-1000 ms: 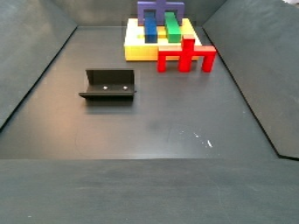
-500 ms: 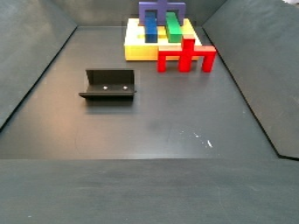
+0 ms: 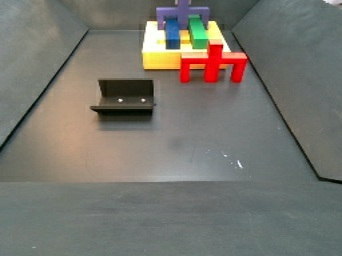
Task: Pick up the purple object. Move up. Place the purple object on the fixture. Regrasp the purple object. Move to above the board. Insert the purple object.
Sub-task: Insert the purple object.
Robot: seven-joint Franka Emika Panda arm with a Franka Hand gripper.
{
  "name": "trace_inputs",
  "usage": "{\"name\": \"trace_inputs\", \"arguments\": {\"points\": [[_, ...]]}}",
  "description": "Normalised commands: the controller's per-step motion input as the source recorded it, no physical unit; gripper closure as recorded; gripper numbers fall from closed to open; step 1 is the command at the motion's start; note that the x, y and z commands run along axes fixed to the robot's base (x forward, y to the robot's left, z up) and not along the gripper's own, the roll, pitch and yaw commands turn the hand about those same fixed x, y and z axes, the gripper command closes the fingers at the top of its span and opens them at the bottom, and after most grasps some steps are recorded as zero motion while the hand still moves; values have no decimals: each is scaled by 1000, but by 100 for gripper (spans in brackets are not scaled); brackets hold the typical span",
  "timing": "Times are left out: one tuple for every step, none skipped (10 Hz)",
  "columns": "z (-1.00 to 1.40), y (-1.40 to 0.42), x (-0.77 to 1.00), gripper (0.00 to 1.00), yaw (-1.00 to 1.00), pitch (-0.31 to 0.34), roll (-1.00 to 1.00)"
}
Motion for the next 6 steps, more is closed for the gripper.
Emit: {"name": "trace_inputs", "arguments": {"points": [[-257, 0, 63, 100, 0, 44, 0], [-294, 9, 14, 100, 0, 11, -17], [-417, 211, 14, 100, 0, 0, -90], [-403, 220, 40, 100, 0, 0, -130], [-231, 20, 14, 100, 0, 0, -40], [0, 0, 0, 100, 0, 0, 0]]}}
